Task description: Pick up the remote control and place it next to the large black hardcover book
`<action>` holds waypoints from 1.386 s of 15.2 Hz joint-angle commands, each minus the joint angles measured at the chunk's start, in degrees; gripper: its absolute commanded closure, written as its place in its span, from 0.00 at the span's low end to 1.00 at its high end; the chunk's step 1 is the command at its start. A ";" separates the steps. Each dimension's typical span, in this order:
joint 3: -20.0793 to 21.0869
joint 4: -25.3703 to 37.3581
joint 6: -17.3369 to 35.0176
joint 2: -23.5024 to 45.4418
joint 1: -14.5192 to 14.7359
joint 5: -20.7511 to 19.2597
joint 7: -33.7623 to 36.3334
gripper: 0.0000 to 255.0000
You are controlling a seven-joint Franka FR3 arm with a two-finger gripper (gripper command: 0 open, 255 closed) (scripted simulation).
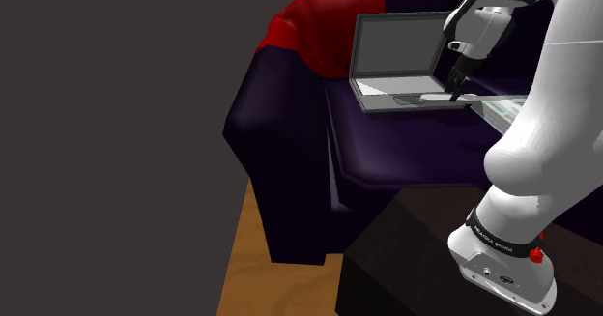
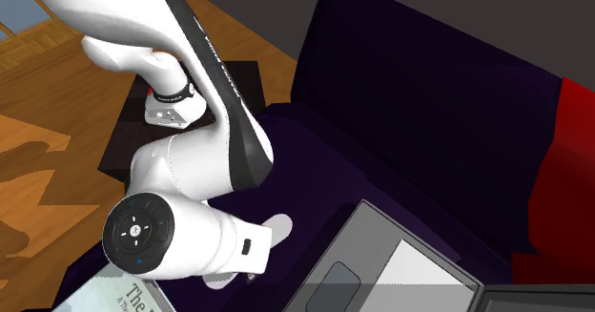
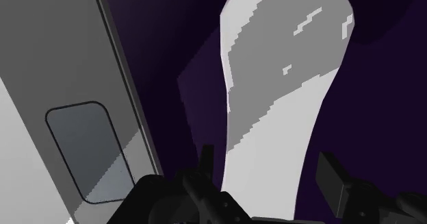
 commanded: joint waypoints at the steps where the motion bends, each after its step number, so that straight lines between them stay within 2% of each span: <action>1: -0.61 0.79 -0.64 0.84 -2.13 0.70 -3.07 1.00; 4: -1.44 2.25 -1.89 2.03 -5.20 1.51 -7.04 1.00; 21: 3.28 0.72 6.83 11.24 -8.68 10.08 -13.53 1.00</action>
